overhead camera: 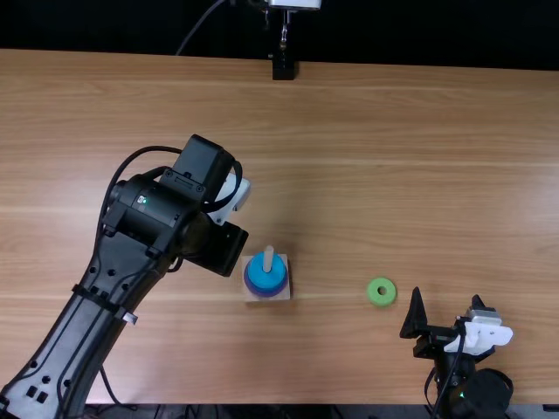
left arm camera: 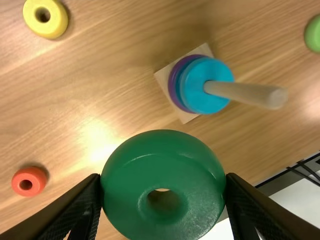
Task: Build the Hanoi tower: stack the rings onto the peg from bottom to top in this color order: purple, dark blue, light blue, dark green, light green, yellow, orange.
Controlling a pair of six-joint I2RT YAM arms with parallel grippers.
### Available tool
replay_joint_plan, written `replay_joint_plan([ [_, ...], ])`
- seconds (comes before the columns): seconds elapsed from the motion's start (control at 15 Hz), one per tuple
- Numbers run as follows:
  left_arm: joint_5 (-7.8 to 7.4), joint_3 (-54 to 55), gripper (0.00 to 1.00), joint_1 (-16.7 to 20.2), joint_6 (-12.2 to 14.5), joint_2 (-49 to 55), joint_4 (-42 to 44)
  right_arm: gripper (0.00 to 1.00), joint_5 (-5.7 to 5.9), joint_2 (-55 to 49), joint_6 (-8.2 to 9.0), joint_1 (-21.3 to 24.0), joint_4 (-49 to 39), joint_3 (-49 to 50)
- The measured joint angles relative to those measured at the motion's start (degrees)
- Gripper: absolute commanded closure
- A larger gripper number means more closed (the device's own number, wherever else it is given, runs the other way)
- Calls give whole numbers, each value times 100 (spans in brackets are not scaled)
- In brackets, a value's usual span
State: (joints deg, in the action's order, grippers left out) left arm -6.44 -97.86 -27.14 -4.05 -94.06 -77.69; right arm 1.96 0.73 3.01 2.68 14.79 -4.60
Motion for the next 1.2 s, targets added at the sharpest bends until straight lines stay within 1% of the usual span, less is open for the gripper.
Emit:
replay_joint_plan([
  [0.13, 2, -129, 100, -146, -70, -109, 11, 0, -2, 0, 2, 0, 2, 0],
  [0.33, 0, -442, 100, -341, -90, -468, 13, 0, -2, 0, 0, 0, -2, 2],
  [0.6, 0, -763, 100, -584, -295, -745, 7, 0, -2, 0, 4, 0, 0, 0],
  [0.73, 0, -870, 100, -675, -367, -831, -4, 0, -2, 0, 4, 2, 4, 2],
  [1.07, -2, -911, 100, -833, -398, -940, 4, 0, -2, 0, 2, 0, 4, 0],
  [1.2, 2, -911, 100, -855, -501, -938, 9, 0, -2, 0, 0, 0, 2, 0],
])
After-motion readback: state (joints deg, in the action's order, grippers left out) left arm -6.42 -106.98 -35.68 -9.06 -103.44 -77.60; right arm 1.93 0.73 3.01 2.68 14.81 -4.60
